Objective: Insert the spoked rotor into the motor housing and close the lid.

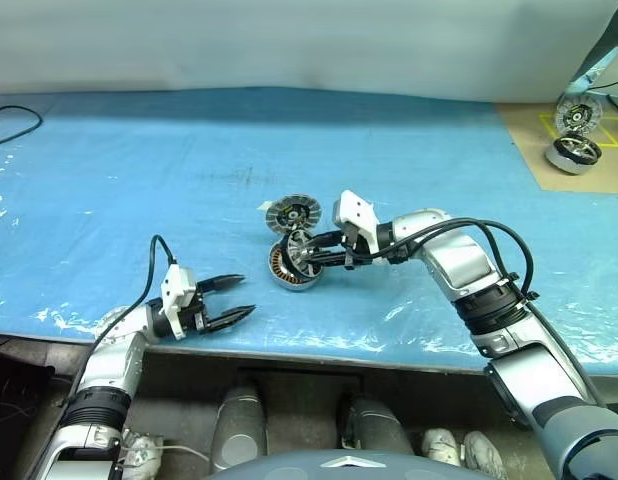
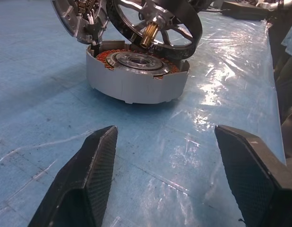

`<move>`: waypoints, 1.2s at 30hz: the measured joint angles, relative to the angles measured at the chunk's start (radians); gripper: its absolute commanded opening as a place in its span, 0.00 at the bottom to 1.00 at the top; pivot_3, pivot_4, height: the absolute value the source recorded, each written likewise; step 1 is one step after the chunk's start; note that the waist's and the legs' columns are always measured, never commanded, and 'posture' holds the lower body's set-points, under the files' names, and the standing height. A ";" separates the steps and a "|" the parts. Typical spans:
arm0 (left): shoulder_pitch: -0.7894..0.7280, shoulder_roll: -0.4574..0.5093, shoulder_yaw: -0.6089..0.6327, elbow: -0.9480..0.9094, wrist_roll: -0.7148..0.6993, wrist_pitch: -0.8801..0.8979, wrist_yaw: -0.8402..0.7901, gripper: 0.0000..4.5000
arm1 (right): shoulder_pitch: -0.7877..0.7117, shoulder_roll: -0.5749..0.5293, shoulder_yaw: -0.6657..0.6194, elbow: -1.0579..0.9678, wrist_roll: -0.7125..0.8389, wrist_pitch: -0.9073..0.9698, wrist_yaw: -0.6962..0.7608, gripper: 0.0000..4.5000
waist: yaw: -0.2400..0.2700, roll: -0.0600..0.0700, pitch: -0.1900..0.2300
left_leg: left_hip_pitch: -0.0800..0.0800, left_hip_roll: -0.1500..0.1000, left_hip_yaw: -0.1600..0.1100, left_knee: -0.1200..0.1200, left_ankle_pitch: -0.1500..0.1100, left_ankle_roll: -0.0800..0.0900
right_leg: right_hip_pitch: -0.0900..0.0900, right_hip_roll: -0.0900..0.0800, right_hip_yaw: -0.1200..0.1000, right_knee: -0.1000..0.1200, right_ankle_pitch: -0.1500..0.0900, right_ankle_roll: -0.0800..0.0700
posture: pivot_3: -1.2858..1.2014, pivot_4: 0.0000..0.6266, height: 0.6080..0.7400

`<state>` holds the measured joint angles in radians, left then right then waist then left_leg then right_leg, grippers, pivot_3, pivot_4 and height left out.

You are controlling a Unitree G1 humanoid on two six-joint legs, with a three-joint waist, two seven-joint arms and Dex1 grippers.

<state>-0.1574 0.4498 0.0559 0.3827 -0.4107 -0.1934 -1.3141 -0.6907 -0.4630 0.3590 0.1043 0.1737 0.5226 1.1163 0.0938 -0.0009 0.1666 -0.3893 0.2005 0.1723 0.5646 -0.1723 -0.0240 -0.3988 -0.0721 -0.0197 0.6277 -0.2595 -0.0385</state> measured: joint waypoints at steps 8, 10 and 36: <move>0.022 0.001 -0.013 -0.172 -0.003 0.106 0.057 0.77 | 0.015 0.004 0.017 0.002 -0.023 -0.006 -0.006 0.71 | -0.001 0.000 0.000 | 0.000 0.000 0.000 0.001 0.000 0.000 | 0.000 0.000 0.000 0.001 0.000 0.000 | 0.52 0.24 1.00; 0.023 0.001 -0.013 -0.173 -0.003 0.109 0.058 0.77 | 0.015 0.005 0.009 0.002 -0.014 0.005 -0.003 0.71 | -0.002 0.000 0.000 | 0.000 0.000 0.000 0.001 0.000 0.000 | 0.000 0.000 0.000 0.001 0.000 0.000 | 0.52 0.24 1.00; 0.020 0.006 -0.014 -0.195 -0.004 0.137 0.070 0.77 | 0.008 0.171 -0.033 0.161 -0.024 -0.006 -0.176 0.01 | -0.004 0.000 0.000 | 0.003 0.001 0.001 0.006 0.000 0.000 | -0.001 0.000 0.002 0.010 0.000 -0.001 | 0.52 0.24 1.00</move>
<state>-0.1377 0.4554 0.0417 0.1882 -0.4150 -0.0569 -1.2437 -0.6827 -0.2921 0.3260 0.2652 0.1496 0.5162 0.9403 0.0897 -0.0010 0.1666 -0.3867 0.2013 0.1730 0.5702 -0.1724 -0.0244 -0.4001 -0.0723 -0.0177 0.6376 -0.2600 -0.0392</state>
